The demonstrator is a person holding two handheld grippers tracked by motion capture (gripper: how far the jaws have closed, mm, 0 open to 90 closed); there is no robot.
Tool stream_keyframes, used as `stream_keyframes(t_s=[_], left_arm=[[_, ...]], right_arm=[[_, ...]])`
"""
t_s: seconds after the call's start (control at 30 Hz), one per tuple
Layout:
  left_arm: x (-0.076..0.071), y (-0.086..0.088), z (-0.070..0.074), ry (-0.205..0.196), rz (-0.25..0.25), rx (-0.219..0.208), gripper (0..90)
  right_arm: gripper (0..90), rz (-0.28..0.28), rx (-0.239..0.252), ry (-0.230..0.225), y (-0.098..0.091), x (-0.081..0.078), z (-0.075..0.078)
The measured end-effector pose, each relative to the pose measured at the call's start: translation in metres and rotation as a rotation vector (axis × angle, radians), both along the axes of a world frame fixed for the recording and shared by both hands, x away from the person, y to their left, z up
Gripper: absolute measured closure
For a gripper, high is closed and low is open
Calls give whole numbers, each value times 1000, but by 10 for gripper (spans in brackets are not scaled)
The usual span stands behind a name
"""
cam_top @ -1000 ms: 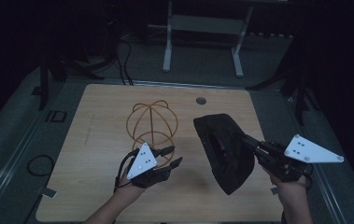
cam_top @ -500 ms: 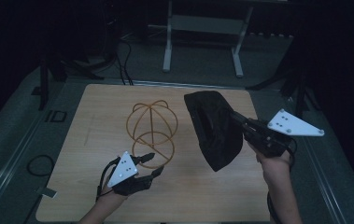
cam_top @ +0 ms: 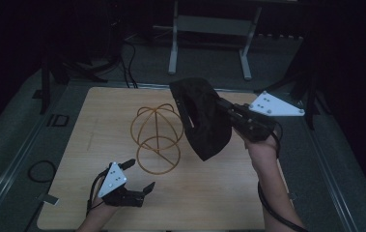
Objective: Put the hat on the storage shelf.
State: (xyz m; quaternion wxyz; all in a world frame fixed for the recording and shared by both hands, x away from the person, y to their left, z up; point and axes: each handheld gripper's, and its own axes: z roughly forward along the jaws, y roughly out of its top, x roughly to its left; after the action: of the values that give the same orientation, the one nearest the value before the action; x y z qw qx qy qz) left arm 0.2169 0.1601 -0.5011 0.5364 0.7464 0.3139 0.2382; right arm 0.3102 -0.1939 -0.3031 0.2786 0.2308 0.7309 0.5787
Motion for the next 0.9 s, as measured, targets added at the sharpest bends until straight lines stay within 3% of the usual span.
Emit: stream_keyframes(t_s=[0.3,0.47,0.67,0.9], left_arm=[[-7,23,-21,15,59,-35,34],[-8,29,-31,14,94,-9,34],[-8,37,-35,17,123,-28,35],[-9,40,-39,23,131,-39,35]], right_arm=[[877,32,-34,28,38,12,-7],[878,64,-60,55,59,16,-18],[877,100,-100,81,80,19,-28],[876,136,-107,111,92,24,-32]])
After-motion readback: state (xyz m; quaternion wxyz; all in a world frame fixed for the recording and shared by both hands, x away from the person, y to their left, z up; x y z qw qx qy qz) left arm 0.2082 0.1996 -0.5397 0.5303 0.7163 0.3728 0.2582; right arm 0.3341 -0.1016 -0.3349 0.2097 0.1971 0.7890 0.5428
